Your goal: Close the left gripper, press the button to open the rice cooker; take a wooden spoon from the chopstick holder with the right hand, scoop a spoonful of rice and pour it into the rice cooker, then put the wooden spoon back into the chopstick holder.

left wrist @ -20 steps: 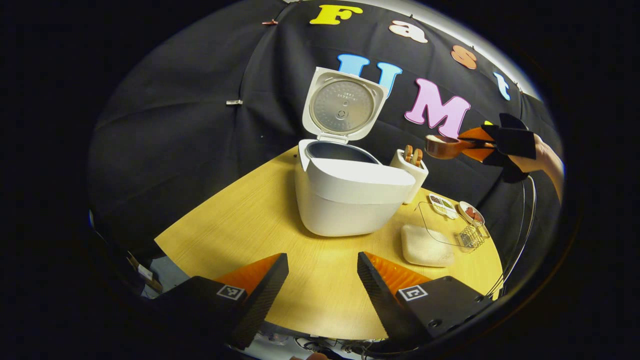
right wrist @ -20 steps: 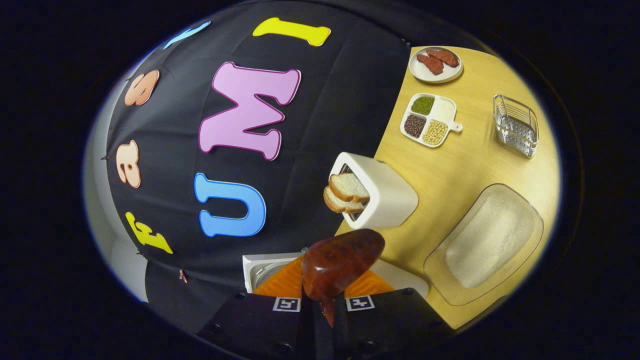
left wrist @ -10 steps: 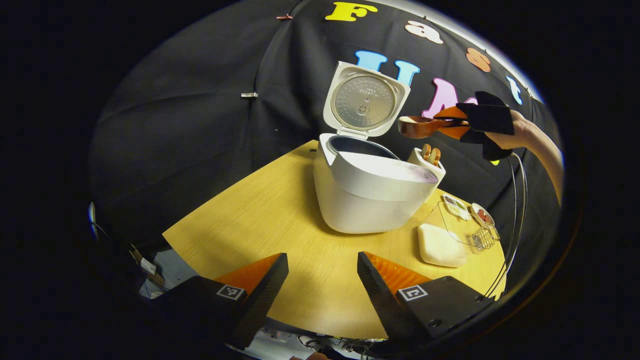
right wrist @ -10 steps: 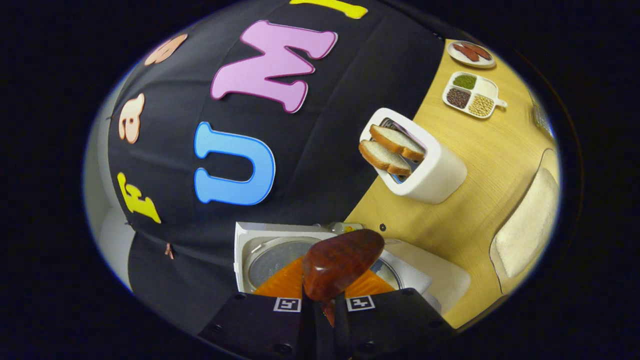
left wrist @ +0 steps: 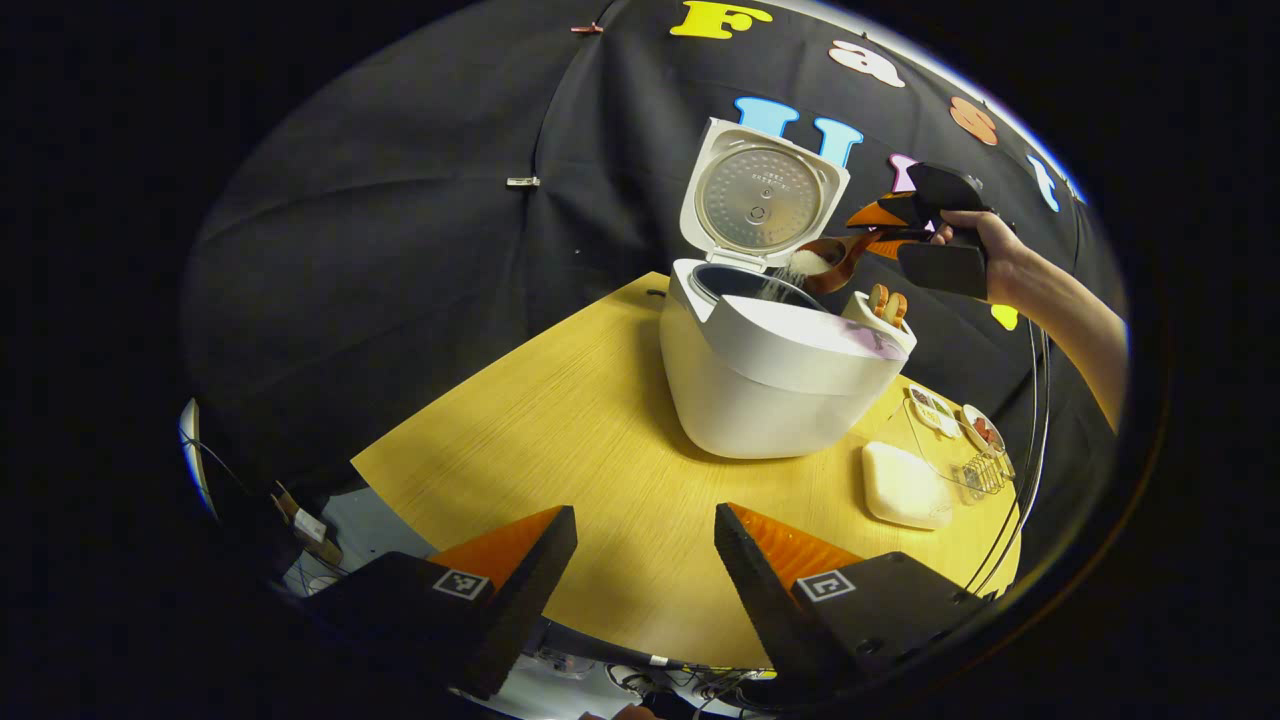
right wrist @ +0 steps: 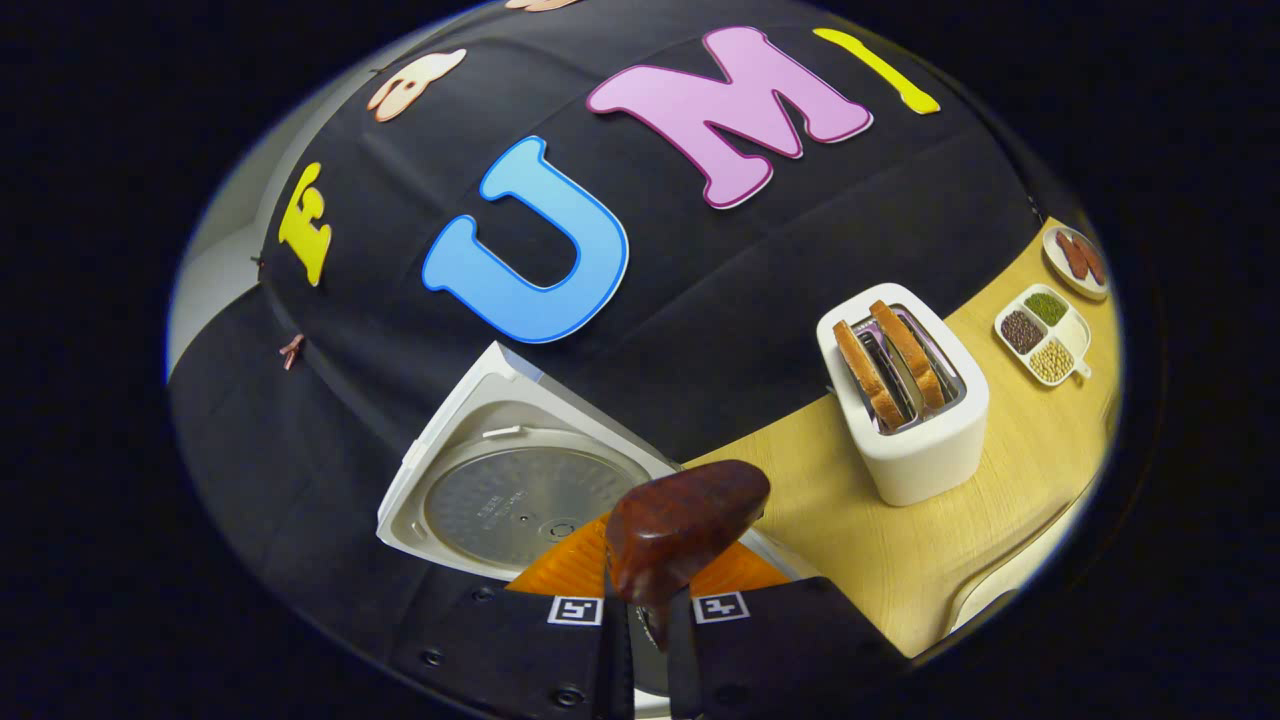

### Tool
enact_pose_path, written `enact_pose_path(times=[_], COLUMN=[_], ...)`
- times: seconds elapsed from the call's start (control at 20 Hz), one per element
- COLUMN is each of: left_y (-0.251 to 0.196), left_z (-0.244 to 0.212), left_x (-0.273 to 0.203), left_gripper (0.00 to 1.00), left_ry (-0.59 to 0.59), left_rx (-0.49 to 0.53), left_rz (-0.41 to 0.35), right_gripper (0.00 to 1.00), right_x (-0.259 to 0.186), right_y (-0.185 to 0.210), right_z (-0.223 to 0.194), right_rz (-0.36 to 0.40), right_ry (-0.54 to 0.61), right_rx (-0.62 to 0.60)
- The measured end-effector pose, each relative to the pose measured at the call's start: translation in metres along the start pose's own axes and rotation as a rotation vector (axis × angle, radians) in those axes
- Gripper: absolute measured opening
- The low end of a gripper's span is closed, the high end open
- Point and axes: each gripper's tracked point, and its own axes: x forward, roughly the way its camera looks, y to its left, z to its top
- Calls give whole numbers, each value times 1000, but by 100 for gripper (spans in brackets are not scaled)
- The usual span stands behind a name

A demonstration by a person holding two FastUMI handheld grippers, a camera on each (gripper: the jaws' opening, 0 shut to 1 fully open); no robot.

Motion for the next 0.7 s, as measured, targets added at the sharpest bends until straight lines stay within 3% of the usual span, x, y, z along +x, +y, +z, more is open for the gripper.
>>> enact_pose_path(times=[0.3,0.7], left_y=[3,6], left_z=[2,-6], left_x=[1,7], left_gripper=[96,96], left_ry=[-3,10], left_rx=[8,18], left_rz=[6,5], right_gripper=[18,18], right_x=[9,9], right_y=[6,27], right_z=[-20,-59], right_rz=[25,154], right_ry=[-14,42], right_rx=[-249,-510])
